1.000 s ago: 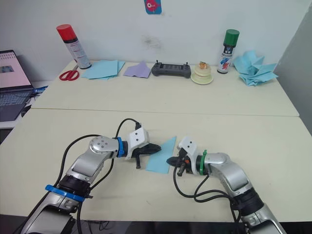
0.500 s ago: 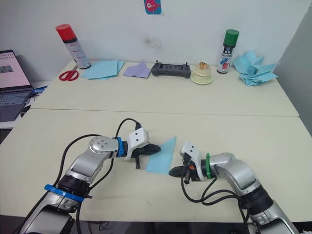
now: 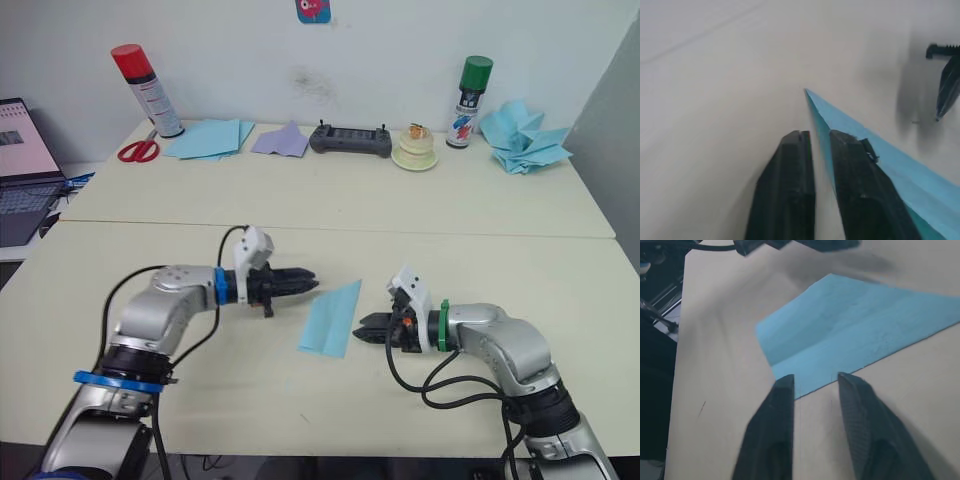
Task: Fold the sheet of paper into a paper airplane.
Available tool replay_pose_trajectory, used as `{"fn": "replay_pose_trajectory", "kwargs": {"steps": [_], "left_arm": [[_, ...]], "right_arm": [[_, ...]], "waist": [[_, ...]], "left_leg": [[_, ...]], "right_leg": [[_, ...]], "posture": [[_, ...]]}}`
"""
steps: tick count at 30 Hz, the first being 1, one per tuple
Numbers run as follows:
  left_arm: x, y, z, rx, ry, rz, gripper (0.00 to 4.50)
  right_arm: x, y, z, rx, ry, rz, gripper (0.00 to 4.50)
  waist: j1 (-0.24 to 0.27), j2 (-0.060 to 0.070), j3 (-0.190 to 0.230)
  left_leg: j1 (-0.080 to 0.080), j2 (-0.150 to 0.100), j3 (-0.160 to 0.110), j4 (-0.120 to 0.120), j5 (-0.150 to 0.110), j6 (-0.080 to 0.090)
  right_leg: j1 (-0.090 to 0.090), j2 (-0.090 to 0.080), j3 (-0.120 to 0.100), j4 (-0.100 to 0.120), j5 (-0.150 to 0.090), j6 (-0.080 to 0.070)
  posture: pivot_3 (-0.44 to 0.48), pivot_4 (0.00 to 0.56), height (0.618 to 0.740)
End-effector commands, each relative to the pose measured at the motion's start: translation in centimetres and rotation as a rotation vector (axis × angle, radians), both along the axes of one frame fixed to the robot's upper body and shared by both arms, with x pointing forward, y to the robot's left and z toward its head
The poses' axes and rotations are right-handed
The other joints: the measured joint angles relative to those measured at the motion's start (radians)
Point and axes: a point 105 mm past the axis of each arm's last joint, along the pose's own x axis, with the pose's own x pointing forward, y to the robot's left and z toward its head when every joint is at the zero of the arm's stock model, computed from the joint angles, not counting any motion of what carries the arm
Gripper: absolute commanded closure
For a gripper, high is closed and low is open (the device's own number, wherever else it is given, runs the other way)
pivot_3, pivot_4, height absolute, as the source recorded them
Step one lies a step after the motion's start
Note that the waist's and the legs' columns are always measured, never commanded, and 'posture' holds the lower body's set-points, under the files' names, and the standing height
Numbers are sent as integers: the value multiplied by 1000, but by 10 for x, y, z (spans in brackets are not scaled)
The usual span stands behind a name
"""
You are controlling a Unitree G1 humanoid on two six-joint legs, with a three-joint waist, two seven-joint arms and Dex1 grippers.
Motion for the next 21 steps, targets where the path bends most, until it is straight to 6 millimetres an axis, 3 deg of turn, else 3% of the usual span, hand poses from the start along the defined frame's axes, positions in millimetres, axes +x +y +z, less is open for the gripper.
{"fn": "replay_pose_trajectory", "kwargs": {"steps": [1,3,6,14,21], "left_arm": [[-3,5,7,68,-66,-50,2163],[-2,10,1,175,-166,-81,1579],[-2,9,-5,293,-294,-176,578],[8,-8,-5,417,-576,-383,578],[6,-28,-12,477,-685,-593,578]], "right_arm": [[2,-2,15,28,-64,-31,1755],[3,-2,15,30,-64,-41,1026],[4,-4,13,22,-67,-59,996],[4,-11,16,21,-85,-98,996],[5,-18,16,32,-80,-166,996]], "waist": [[0,0,0],[1,0,0],[4,0,0],[18,0,1],[18,0,1]], "left_leg": [[0,0,0,0,0,0],[0,0,0,0,0,0],[0,0,0,0,0,0],[0,0,1,0,0,0],[-1,0,1,0,0,0]], "right_leg": [[0,0,0,0,0,0],[0,0,0,0,0,-1],[0,0,0,0,2,-3],[0,0,0,0,2,-3],[0,0,0,-1,2,-3]], "posture": [[0,150,740],[0,150,740],[0,150,740],[0,150,740],[0,150,740]]}}
